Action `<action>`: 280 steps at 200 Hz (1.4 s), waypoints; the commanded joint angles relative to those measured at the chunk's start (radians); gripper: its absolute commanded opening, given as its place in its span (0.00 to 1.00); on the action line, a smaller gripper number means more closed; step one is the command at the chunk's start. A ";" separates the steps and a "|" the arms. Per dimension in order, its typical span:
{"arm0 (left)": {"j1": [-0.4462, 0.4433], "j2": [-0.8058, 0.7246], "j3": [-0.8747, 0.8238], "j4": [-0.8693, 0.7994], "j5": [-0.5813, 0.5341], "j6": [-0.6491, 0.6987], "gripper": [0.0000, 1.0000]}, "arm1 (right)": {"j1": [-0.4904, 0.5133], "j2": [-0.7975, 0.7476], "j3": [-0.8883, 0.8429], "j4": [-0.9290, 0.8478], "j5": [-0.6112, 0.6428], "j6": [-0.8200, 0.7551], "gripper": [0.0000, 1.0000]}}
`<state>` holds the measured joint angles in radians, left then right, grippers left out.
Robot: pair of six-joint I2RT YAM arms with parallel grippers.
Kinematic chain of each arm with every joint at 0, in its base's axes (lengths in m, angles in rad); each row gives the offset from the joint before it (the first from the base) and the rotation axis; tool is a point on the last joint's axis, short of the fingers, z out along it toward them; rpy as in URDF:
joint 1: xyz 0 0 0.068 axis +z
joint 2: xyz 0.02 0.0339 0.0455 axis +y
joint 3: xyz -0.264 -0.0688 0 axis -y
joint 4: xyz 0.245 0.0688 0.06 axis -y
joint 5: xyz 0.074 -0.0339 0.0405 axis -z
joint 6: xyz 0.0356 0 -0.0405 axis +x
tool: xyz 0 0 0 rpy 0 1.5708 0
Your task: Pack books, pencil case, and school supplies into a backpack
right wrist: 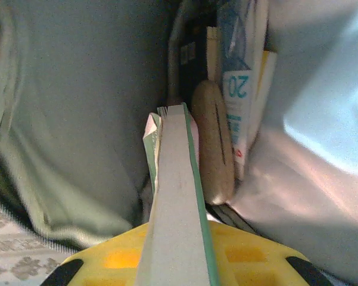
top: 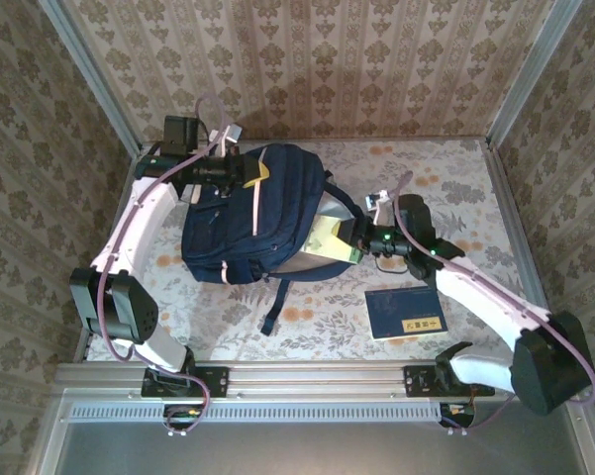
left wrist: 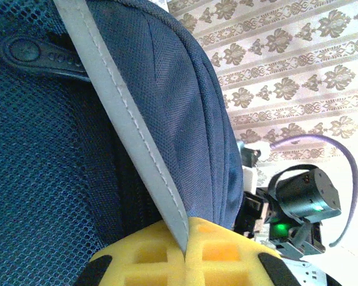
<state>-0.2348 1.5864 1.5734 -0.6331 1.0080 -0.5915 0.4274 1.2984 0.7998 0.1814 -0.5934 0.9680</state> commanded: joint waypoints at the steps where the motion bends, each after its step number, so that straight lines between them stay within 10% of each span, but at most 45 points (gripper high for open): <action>1: -0.005 -0.089 0.027 0.153 0.155 -0.021 0.00 | 0.024 0.071 0.056 0.206 -0.050 0.135 0.00; 109: -0.023 -0.110 0.013 0.210 0.192 -0.059 0.00 | 0.210 0.680 0.599 0.020 0.284 0.230 0.00; 139: -0.022 -0.102 0.015 0.222 0.189 -0.066 0.00 | 0.232 0.836 0.722 0.145 0.344 0.281 0.17; 160: -0.007 -0.093 0.023 0.212 0.165 -0.066 0.00 | 0.233 0.897 0.812 0.132 0.295 0.255 0.53; 196: 0.036 -0.082 0.020 0.215 0.134 -0.079 0.00 | 0.229 0.781 0.747 0.061 0.263 0.094 0.86; 280: 0.119 -0.088 0.003 0.181 0.057 -0.073 0.00 | 0.141 0.530 0.497 -0.026 0.173 -0.056 0.99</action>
<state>-0.1478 1.5623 1.5509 -0.5331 1.0466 -0.6815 0.5991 1.9152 1.3540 0.2188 -0.3828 0.9913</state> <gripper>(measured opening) 0.052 0.987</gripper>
